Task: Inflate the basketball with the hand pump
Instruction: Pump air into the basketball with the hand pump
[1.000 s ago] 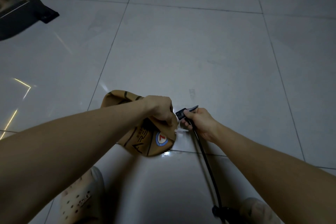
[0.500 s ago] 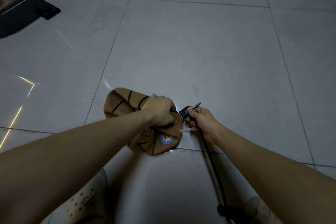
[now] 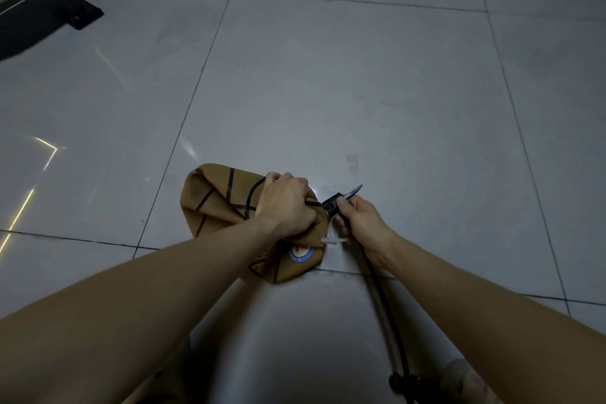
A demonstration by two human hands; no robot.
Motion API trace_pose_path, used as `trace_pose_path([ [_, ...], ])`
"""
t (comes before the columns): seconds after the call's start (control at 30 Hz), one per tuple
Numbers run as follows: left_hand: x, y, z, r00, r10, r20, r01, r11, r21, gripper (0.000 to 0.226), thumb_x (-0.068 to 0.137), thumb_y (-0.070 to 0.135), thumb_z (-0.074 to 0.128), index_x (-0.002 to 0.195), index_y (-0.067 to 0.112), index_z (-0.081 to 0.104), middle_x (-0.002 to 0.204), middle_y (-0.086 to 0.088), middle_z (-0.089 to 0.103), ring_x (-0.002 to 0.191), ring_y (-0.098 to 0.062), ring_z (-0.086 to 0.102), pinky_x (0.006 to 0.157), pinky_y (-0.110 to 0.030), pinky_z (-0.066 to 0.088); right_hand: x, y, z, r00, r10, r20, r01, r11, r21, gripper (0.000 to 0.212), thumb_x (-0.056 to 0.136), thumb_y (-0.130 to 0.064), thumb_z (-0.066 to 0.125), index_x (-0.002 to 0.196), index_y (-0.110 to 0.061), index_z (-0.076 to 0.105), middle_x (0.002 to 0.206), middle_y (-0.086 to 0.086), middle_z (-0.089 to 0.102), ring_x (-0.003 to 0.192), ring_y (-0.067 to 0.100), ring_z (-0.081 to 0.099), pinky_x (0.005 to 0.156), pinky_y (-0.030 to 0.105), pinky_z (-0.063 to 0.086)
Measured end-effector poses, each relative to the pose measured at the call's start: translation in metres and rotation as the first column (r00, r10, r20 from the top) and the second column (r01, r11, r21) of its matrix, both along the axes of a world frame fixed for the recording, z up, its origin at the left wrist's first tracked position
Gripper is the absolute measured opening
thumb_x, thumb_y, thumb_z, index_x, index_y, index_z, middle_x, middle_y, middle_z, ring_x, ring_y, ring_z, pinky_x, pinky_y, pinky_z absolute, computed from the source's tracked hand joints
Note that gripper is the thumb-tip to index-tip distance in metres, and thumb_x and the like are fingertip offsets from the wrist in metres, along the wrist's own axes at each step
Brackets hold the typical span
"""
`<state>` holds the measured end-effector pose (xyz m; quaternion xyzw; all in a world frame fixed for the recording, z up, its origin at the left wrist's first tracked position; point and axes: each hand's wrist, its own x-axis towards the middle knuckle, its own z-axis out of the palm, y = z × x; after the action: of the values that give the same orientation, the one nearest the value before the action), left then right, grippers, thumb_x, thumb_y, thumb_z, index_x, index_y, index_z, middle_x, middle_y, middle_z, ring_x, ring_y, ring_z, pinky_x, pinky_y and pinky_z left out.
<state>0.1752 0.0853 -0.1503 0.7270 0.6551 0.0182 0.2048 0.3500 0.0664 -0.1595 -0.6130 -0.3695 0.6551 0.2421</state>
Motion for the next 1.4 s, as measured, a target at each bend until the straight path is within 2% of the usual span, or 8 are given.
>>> trace_pose_path([
  [0.3, 0.001, 0.008, 0.004, 0.999, 0.029, 0.03, -0.029, 0.999, -0.015, 0.04, 0.07, 0.058, 0.078, 0.094, 0.025, 0.076, 0.096, 0.008, 0.071, 0.102, -0.015, 0.058, 0.108, -0.038, 0.027, -0.002, 0.001, -0.001, 1.0, -0.006, 0.022, 0.006, 1.0, 0.012, 0.026, 0.109, -0.027, 0.043, 0.086, -0.016, 0.049, 0.06, 0.0, 0.041, 0.053, 0.013, 0.035, 0.045, 0.023, 0.03],
  [0.5, 0.0, 0.007, 0.0, 1.0, -0.009, 0.014, 0.009, 1.0, -0.001, 0.043, 0.072, 0.063, 0.074, 0.099, 0.029, 0.074, 0.1, 0.007, 0.068, 0.107, -0.015, 0.054, 0.107, -0.037, 0.026, 0.001, 0.021, 0.013, 0.995, 0.098, -0.022, -0.1, 0.946, -0.308, 0.074, 0.085, -0.089, 0.016, 0.075, -0.021, 0.043, 0.056, -0.001, 0.036, 0.045, 0.012, 0.029, 0.041, 0.022, 0.024],
  [0.67, -0.001, 0.006, -0.001, 1.0, -0.004, 0.022, 0.004, 1.0, 0.003, 0.042, 0.073, 0.062, 0.075, 0.099, 0.029, 0.074, 0.102, 0.005, 0.068, 0.109, -0.016, 0.054, 0.108, -0.037, 0.026, 0.014, 0.041, 0.014, 0.963, 0.187, -0.196, -0.259, 0.846, -0.467, 0.101, 0.068, -0.101, 0.012, 0.093, -0.011, 0.051, 0.064, 0.005, 0.042, 0.053, 0.017, 0.031, 0.053, 0.028, 0.024],
  [0.77, -0.001, 0.007, -0.001, 1.0, -0.015, 0.019, 0.015, 1.0, 0.006, 0.041, 0.074, 0.061, 0.076, 0.1, 0.028, 0.075, 0.101, 0.006, 0.068, 0.108, -0.016, 0.053, 0.108, -0.036, 0.025, 0.031, 0.044, 0.015, 0.94, 0.121, -0.318, -0.274, 0.823, -0.497, 0.109, 0.073, -0.098, 0.023, 0.097, 0.0, 0.064, 0.078, 0.014, 0.057, 0.058, 0.024, 0.051, 0.056, 0.031, 0.04],
  [0.87, -0.002, 0.007, -0.002, 1.0, -0.018, 0.016, 0.018, 1.0, 0.002, 0.041, 0.074, 0.06, 0.076, 0.1, 0.028, 0.076, 0.102, 0.006, 0.068, 0.11, -0.016, 0.053, 0.109, -0.036, 0.024, 0.041, 0.037, 0.017, 0.917, 0.07, -0.393, -0.267, 0.839, -0.474, 0.093, 0.088, -0.08, 0.033, 0.115, 0.003, 0.065, 0.096, 0.022, 0.065, 0.067, 0.028, 0.061, 0.062, 0.035, 0.049],
  [0.97, -0.002, 0.007, -0.002, 1.0, -0.019, 0.018, 0.019, 1.0, -0.005, 0.041, 0.074, 0.06, 0.076, 0.1, 0.028, 0.075, 0.102, 0.007, 0.068, 0.11, -0.015, 0.053, 0.109, -0.037, 0.025, 0.038, 0.029, 0.013, 0.921, 0.027, -0.388, -0.203, 0.885, -0.419, 0.082, 0.095, -0.072, 0.034, 0.109, 0.003, 0.064, 0.086, 0.02, 0.063, 0.063, 0.024, 0.052, 0.057, 0.032, 0.044],
  [1.2, -0.005, 0.007, -0.002, 0.998, -0.038, 0.053, 0.037, 0.999, 0.01, 0.039, 0.071, 0.062, 0.076, 0.093, 0.029, 0.075, 0.097, 0.01, 0.066, 0.106, -0.013, 0.052, 0.107, -0.037, 0.026, 0.031, 0.031, 0.006, 0.922, -0.007, -0.387, -0.191, 0.862, -0.47, 0.104, 0.088, -0.084, 0.01, 0.095, 0.006, 0.063, 0.067, 0.008, 0.045, 0.05, 0.014, 0.031, 0.045, 0.023, 0.024],
  [1.4, -0.006, 0.01, -0.004, 0.996, -0.067, 0.065, 0.067, 0.998, 0.005, 0.042, 0.07, 0.065, 0.074, 0.093, 0.029, 0.074, 0.098, 0.011, 0.066, 0.106, -0.012, 0.053, 0.107, -0.038, 0.027, 0.042, 0.04, 0.006, 0.88, 0.01, -0.474, -0.29, 0.802, -0.522, 0.105, 0.09, -0.082, 0.013, 0.119, 0.008, 0.058, 0.078, 0.01, 0.047, 0.063, 0.016, 0.037, 0.052, 0.026, 0.028],
])
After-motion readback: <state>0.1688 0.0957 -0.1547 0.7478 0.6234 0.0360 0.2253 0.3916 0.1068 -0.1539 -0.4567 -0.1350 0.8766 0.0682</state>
